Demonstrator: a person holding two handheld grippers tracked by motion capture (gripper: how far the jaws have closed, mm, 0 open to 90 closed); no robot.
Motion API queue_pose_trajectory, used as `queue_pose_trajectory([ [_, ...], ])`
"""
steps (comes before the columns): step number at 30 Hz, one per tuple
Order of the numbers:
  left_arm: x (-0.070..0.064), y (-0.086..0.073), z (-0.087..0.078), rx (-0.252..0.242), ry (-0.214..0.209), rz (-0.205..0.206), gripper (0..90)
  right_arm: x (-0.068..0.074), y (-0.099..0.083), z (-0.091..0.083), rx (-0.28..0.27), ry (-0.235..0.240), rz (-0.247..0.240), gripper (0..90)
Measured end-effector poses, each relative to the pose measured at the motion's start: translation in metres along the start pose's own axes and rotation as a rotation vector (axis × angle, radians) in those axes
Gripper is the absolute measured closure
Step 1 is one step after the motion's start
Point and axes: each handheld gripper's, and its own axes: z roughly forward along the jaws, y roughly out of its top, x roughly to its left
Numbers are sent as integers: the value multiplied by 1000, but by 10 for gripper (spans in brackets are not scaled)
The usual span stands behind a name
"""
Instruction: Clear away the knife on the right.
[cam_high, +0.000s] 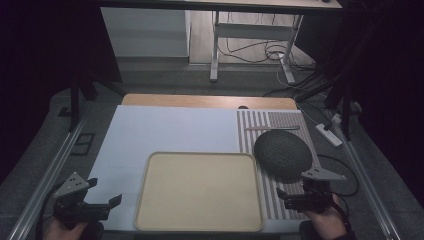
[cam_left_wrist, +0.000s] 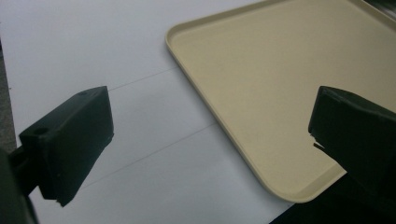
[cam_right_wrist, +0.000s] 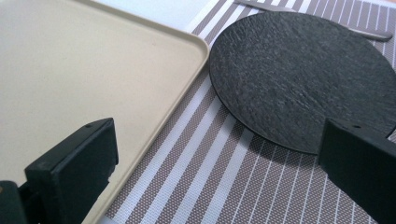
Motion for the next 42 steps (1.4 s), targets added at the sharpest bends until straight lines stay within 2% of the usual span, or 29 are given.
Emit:
queue_pose_trajectory([
  [7, 1, 0, 0, 0, -8, -6, 16, 0, 0, 0, 5, 6, 4, 0],
  [31, 2, 0, 1, 5, -9, -14, 20, 5, 2, 4, 45, 23, -53, 0],
  [36, 2, 0, 1, 6, -9, -15, 21, 4, 3, 5, 35, 24, -45, 0],
  [42, 2, 0, 1, 7, -8, -15, 21, 5, 6, 8, 19, 54, -30, 0],
])
